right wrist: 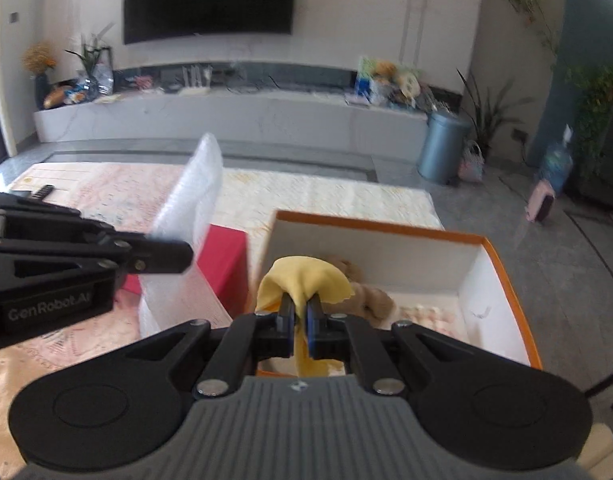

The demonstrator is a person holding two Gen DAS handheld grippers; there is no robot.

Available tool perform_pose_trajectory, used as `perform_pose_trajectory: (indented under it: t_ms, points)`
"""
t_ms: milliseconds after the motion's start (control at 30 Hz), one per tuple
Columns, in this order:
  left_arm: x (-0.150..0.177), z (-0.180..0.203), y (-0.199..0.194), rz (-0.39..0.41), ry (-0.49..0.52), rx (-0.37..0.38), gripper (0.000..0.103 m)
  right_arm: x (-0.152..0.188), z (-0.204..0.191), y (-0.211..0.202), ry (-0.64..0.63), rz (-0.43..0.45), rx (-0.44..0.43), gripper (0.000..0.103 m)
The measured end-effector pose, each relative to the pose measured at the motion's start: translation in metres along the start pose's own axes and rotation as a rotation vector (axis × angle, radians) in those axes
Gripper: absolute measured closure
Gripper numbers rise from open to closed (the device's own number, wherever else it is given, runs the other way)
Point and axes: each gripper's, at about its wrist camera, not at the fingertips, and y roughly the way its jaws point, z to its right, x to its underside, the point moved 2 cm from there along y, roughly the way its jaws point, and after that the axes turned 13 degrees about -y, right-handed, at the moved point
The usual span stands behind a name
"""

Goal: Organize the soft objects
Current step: 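Carry both cloths into the orange box and open both grippers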

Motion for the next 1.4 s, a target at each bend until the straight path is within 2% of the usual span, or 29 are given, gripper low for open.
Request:
perform_pose_trajectory:
  t_ms: [167, 433, 633, 800, 900, 1000, 1067, 1100, 1133, 1200, 1233, 1400]
  points:
    - [-0.004, 0.016, 0.037, -0.048, 0.073, -0.004, 0.102, -0.001, 0.029, 0.034, 0.017, -0.104, -0.004, 0.100]
    - [0.012, 0.025, 0.082, -0.123, 0.206, -0.029, 0.102, 0.011, 0.050, 0.082, 0.028, -0.267, -0.081, 0.099]
    - [0.025, 0.041, 0.101, -0.100, 0.364, -0.098, 0.102, 0.026, 0.052, 0.108, 0.039, -0.380, -0.134, 0.099]
    - [0.034, 0.045, 0.116, -0.081, 0.491, -0.177, 0.101, 0.034, 0.054, 0.116, 0.084, -0.412, -0.170, 0.095]
    - [0.038, 0.041, 0.122, -0.156, 0.464, -0.126, 0.101, 0.036, 0.055, 0.125, 0.096, -0.426, -0.176, 0.093]
    - [0.041, 0.034, 0.127, -0.188, 0.429, -0.133, 0.098, 0.038, 0.054, 0.132, 0.099, -0.440, -0.179, 0.093]
    - [0.041, 0.031, 0.127, -0.193, 0.408, -0.134, 0.089, 0.038, 0.054, 0.134, 0.095, -0.450, -0.180, 0.092]
    - [0.039, 0.028, 0.125, -0.198, 0.391, -0.124, 0.089, 0.038, 0.054, 0.135, 0.090, -0.454, -0.178, 0.092]
    - [0.039, 0.026, 0.124, -0.201, 0.378, -0.115, 0.087, 0.038, 0.054, 0.136, 0.086, -0.457, -0.175, 0.084]
    - [0.036, 0.025, 0.121, -0.197, 0.359, -0.109, 0.077, 0.037, 0.055, 0.136, 0.086, -0.453, -0.165, 0.070]
    - [0.035, 0.024, 0.118, -0.185, 0.355, -0.110, 0.068, 0.037, 0.056, 0.135, 0.085, -0.452, -0.158, 0.063]
    - [0.030, 0.022, 0.106, -0.138, 0.349, -0.107, 0.050, 0.031, 0.060, 0.124, 0.063, -0.447, -0.119, 0.050]
